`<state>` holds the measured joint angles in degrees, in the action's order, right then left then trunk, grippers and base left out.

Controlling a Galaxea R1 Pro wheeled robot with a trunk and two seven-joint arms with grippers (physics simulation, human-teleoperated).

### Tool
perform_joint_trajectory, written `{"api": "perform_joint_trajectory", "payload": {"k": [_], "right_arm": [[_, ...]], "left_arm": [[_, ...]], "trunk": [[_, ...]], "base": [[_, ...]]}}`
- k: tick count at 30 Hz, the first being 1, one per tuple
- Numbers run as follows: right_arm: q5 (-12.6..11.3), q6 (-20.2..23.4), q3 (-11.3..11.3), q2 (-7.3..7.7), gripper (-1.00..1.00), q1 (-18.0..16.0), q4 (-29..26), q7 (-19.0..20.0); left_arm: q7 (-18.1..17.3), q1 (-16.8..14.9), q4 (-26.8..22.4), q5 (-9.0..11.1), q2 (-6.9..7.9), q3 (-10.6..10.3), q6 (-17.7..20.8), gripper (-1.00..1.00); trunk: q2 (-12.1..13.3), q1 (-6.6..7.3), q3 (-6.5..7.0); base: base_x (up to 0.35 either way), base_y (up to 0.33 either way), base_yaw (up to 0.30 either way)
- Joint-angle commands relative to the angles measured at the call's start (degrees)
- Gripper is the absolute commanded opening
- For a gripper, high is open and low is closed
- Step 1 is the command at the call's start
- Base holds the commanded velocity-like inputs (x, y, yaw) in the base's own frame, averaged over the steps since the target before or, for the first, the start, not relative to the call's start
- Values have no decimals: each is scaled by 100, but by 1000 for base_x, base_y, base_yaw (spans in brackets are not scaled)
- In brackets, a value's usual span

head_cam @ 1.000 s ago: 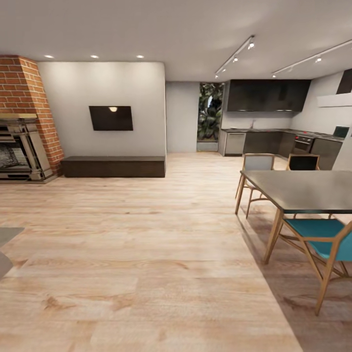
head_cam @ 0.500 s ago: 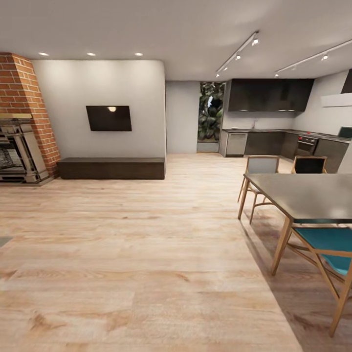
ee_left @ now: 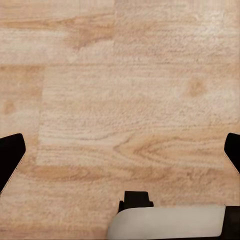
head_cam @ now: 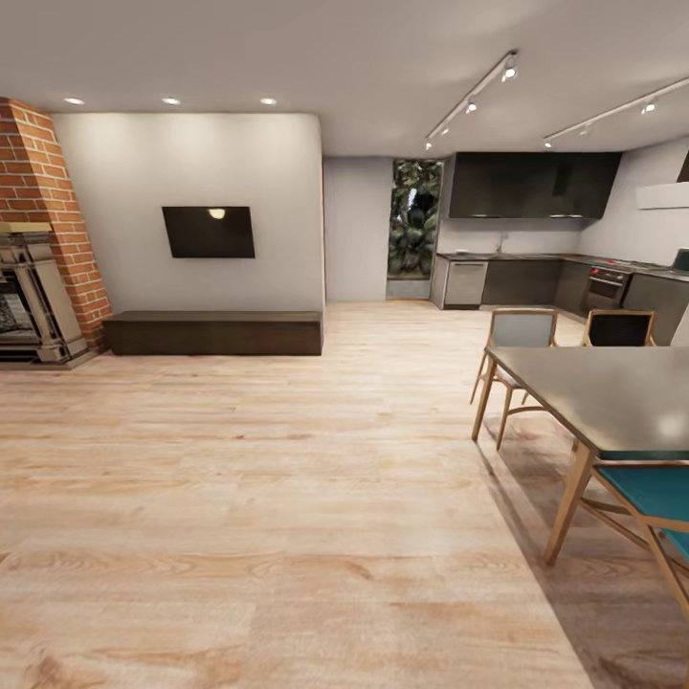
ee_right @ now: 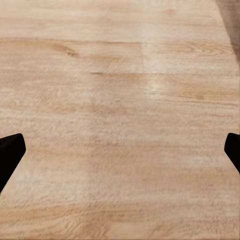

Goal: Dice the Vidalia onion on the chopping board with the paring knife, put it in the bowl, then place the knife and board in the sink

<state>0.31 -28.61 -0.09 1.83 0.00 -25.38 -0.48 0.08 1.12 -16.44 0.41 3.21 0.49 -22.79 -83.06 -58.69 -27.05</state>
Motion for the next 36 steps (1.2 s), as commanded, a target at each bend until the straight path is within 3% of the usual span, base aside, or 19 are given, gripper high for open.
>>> {"api": "perform_joint_trajectory", "payload": {"k": [1,36], "right_arm": [[4,-10,0,-1,100,0,-3,-5],[4,-11,0,-3,100,0,6,-5]], "left_arm": [[1,2,-8,5,0,4,-6,100],[1,2,-8,3,4,4,-7,100]], "trunk": [[-2,-4,-4],[-2,-4,-4]], "base": [[316,0,0],[317,7,0]]}}
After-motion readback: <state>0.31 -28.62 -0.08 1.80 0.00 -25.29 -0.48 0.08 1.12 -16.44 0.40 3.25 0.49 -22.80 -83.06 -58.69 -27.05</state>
